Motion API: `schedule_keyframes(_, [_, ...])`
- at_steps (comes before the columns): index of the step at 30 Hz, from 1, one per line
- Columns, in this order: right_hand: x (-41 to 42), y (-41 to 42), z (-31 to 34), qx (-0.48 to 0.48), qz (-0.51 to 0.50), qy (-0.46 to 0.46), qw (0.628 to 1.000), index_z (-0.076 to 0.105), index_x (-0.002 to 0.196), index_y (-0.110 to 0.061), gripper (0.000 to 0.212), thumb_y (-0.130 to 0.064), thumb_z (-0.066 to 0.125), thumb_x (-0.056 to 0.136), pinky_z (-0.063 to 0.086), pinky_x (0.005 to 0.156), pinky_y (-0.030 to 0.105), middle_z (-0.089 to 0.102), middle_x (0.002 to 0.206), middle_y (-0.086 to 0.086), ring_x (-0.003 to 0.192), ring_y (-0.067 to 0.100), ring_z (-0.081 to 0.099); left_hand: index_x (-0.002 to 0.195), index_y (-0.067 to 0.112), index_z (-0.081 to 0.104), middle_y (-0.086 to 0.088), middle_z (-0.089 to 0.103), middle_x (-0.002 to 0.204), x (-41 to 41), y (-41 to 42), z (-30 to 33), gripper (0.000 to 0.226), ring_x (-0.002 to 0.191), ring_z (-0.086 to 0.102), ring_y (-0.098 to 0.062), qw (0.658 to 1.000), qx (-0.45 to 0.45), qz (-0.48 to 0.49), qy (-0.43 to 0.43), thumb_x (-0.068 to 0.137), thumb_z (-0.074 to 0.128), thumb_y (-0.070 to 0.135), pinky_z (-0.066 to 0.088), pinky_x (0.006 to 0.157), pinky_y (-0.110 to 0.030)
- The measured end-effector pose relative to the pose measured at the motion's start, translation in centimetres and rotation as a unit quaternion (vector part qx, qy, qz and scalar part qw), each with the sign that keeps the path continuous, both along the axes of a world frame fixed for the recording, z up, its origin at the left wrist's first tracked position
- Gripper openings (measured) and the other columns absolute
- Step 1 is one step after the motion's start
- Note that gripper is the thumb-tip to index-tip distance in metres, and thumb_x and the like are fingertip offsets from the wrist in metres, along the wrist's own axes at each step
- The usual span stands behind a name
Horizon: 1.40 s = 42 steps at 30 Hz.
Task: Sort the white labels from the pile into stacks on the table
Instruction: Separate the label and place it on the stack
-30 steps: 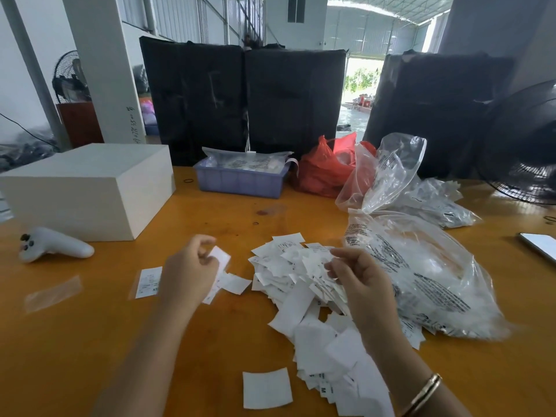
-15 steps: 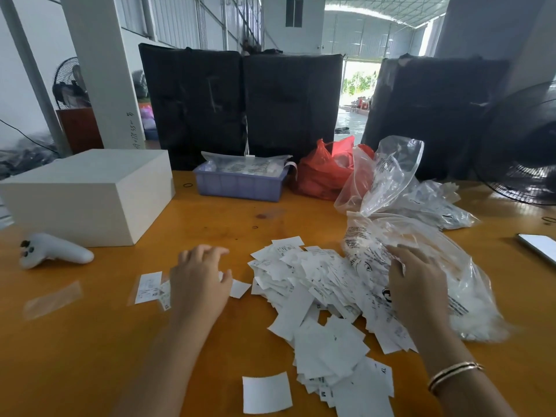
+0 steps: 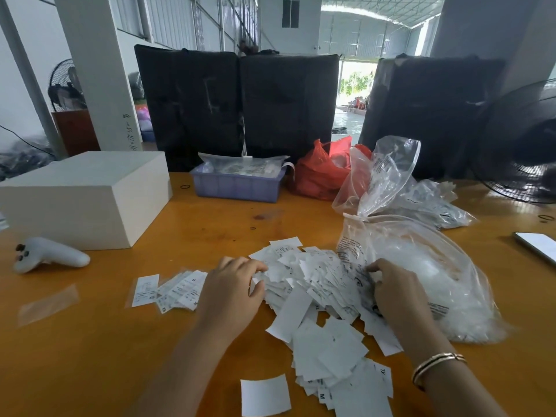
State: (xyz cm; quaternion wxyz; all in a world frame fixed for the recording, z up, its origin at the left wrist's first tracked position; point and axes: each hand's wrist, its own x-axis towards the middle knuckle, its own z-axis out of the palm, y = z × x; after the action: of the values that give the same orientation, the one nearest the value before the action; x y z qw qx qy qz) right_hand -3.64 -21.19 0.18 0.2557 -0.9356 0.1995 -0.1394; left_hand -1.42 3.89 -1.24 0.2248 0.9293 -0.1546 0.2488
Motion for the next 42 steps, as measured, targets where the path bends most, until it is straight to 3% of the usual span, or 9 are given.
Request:
schedule_keyframes(4, [-0.2,0.0,-0.4,-0.024,0.002,-0.045,0.999,0.057,0.119,-0.019,0.037,0.004,0.047,0.091,0.051,0.054,0.031,0.061,0.096,0.007,0.069,0.021,0.059,0.115,0.029,0.065,0.011,0.063,0.115,-0.3,-0.1,0.2,0.025,0.109,0.052,-0.009,1.000,-0.001,-0.011,-0.004,0.091,0.060,0.028,0.038,0.081,-0.017])
schedule_keyframes(10, [-1.5,0.7,0.8,-0.092,0.098,-0.332,0.934,0.071,0.100,-0.009,0.024,0.006,0.066,0.082,0.047,0.077,0.033,0.072,0.085,0.006,0.076,0.021,0.062,0.113,0.030,0.066,0.018,0.061,0.109,-0.4,-0.3,0.5,0.022,0.107,0.049,-0.004,0.999,-0.018,-0.048,0.014,0.091,0.060,0.027,0.036,0.079,-0.009])
schedule_keyframes(13, [-2.3,2.9,1.8,0.188,0.169,-0.315,0.915,0.071,0.090,-0.023,0.025,0.000,0.067,0.083,0.052,0.070,0.016,0.071,0.081,-0.005,0.073,0.008,0.064,0.102,0.043,0.061,0.028,0.056,0.103,-0.7,-0.8,0.8,0.018,0.101,0.048,0.007,0.986,-0.107,-0.111,0.063,0.091,0.061,0.030,0.037,0.076,-0.007])
schedule_keyframes(16, [-3.2,5.4,2.1,0.584,0.245,-0.164,0.756,0.075,0.088,-0.021,0.020,-0.006,0.067,0.077,0.053,0.065,0.017,0.071,0.079,0.003,0.071,0.012,0.067,0.099,0.047,0.061,0.025,0.065,0.099,-1.3,-1.3,1.6,0.013,0.098,0.056,0.008,0.931,-0.245,-0.191,0.192,0.089,0.053,0.051,0.048,0.078,-0.016])
schedule_keyframes(19, [-3.4,7.0,1.5,0.673,0.262,-0.102,0.684,0.073,0.098,-0.016,0.028,-0.008,0.067,0.071,0.053,0.061,0.021,0.068,0.078,0.007,0.067,0.015,0.065,0.110,0.037,0.064,0.016,0.070,0.101,-1.8,-1.6,2.0,0.047,0.097,0.064,-0.003,0.856,-0.327,-0.256,0.308,0.084,0.038,0.067,0.053,0.078,-0.021])
schedule_keyframes(23, [-3.4,7.8,0.8,0.709,0.254,-0.088,0.652,0.066,0.109,-0.011,0.037,-0.005,0.066,0.072,0.053,0.059,0.024,0.070,0.084,0.011,0.066,0.016,0.066,0.099,0.031,0.070,0.007,0.073,0.088,-2.0,-1.7,2.3,0.027,0.080,0.068,-0.009,0.840,-0.356,-0.244,0.330,0.087,0.056,0.050,0.052,0.070,-0.023])
schedule_keyframes(33, [-3.4,7.9,0.1,0.634,0.222,-0.116,0.732,0.074,0.097,-0.020,0.021,-0.009,0.058,0.090,0.050,0.059,0.020,0.069,0.089,0.005,0.065,0.014,0.062,0.079,0.023,0.069,0.007,0.072,0.073,-1.4,-1.9,1.5,0.010,0.064,0.065,-0.002,0.868,-0.372,-0.185,0.273,0.086,0.066,0.030,0.047,0.056,-0.009])
schedule_keyframes(39, [-3.0,6.8,0.1,0.285,0.197,-0.180,0.921,0.065,0.096,-0.033,0.017,-0.019,0.056,0.093,0.049,0.059,0.015,0.062,0.087,-0.015,0.065,-0.001,0.057,0.087,0.022,0.068,0.014,0.072,0.078,-0.8,-1.3,1.5,0.016,0.074,0.066,0.002,0.860,-0.461,-0.068,0.207,0.085,0.066,0.038,0.049,0.055,-0.010])
schedule_keyframes(42, [-3.4,7.1,-0.1,0.002,0.317,-0.069,0.946,0.059,0.102,-0.043,0.027,-0.059,0.049,0.083,0.038,0.087,0.016,0.049,0.104,-0.029,0.094,-0.010,0.046,0.091,0.019,0.068,0.015,0.072,0.079,-0.7,-0.9,1.5,0.017,0.071,0.066,0.004,0.849,-0.491,-0.041,0.189,0.089,0.062,0.035,0.049,0.058,-0.014])
